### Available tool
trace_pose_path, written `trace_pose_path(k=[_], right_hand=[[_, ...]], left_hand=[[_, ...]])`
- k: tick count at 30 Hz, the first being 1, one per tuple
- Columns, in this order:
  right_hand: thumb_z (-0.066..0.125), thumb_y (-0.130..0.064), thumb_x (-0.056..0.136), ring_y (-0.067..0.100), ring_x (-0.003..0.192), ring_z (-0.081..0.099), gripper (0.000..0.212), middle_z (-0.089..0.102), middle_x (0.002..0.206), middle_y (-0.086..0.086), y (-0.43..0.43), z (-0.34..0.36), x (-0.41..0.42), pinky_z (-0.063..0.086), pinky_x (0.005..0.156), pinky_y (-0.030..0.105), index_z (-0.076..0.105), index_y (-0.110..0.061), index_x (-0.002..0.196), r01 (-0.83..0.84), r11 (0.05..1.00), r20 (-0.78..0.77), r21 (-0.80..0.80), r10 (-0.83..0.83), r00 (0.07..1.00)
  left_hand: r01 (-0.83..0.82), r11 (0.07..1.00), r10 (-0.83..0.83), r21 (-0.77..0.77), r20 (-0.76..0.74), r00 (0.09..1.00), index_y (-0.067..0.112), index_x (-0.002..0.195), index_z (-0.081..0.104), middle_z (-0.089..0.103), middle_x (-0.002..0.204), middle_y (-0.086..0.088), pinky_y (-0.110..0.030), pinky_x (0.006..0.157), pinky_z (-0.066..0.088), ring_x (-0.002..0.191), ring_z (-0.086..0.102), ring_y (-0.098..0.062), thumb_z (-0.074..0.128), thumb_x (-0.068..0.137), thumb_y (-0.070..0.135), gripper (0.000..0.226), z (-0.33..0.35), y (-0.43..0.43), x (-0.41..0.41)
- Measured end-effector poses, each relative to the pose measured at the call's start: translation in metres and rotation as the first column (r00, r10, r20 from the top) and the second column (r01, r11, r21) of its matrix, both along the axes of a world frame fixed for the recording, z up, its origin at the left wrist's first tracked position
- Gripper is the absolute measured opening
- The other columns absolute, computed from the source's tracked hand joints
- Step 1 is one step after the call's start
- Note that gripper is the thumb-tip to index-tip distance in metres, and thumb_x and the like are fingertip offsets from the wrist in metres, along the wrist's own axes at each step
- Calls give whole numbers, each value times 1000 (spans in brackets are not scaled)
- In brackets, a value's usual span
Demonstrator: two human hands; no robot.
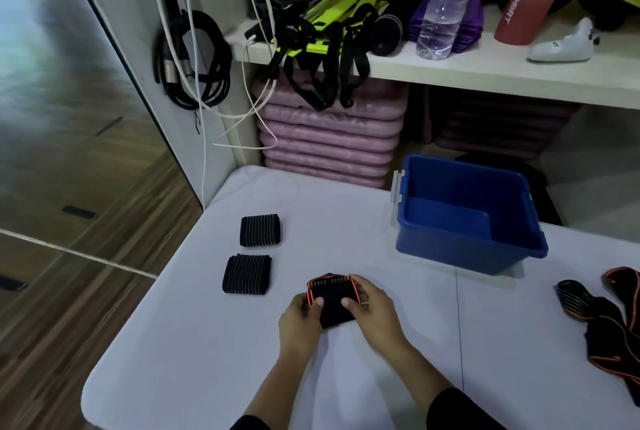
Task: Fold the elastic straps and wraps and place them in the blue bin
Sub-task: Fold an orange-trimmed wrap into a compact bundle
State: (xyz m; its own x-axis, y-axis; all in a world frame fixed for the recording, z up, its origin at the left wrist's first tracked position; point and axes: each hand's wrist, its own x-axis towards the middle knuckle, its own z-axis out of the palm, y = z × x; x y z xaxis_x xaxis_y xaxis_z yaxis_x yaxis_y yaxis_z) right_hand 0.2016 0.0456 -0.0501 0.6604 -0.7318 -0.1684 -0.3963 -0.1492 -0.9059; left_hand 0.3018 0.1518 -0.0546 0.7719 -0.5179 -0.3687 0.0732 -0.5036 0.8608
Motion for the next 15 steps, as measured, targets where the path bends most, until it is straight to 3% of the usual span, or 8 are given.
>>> trace_pose_path(k=[5, 7, 9, 11, 15], right_hand=[[64, -11, 84, 12, 102, 61, 39, 66, 111, -3, -33, 3, 57, 49, 93, 28, 57, -17, 122, 59, 997, 49, 48, -61, 997], [64, -10, 84, 13, 101, 60, 41, 65, 112, -1, -46, 1, 81, 47, 91, 24, 56, -14, 123, 88, 994, 71, 57, -92, 993], [64, -9, 84, 12, 99, 60, 38, 65, 107, -4, -57, -3, 102, 46, 88, 21, 57, -15, 121, 109, 992, 92, 60, -114, 989], [64, -10, 84, 14, 100, 62, 37, 64, 103, -6, -64, -11, 118, 49, 91, 26, 58, -17, 119, 137, 989, 102, 63, -143, 984], [69, -13, 81, 14, 104, 60, 55, 56, 118, -4, -70, -28, 124, 49, 93, 25, 50, -22, 132, 150, 988, 111, 31, -152, 982]], left_hand=[[-38, 998, 43, -50, 85, 995, 11, 110, 59, 61, 85, 3, -11, 57, 38, 72, 55, -2, 52, 93, 23, 22, 17, -39, 50], [-42, 998, 47, -47, 124, 991, 10, 114, 59, 61, 88, 2, -15, 61, 40, 74, 55, -6, 52, 94, 23, 26, 21, -56, 72], [-33, 999, 40, -40, 165, 985, 9, 122, 55, 62, 95, -1, -21, 73, 41, 83, 56, -12, 52, 94, 22, 31, 21, -71, 91], [-12, 999, 21, -43, 211, 977, 11, 129, 45, 62, 105, -6, -25, 78, 41, 91, 56, -16, 54, 92, 16, 38, 14, -81, 107], [140, 990, -139, 22, 356, 924, 17, 128, 43, 64, 108, -11, -30, 84, 47, 100, 59, -25, 56, 88, 9, 43, -7, -85, 119]])
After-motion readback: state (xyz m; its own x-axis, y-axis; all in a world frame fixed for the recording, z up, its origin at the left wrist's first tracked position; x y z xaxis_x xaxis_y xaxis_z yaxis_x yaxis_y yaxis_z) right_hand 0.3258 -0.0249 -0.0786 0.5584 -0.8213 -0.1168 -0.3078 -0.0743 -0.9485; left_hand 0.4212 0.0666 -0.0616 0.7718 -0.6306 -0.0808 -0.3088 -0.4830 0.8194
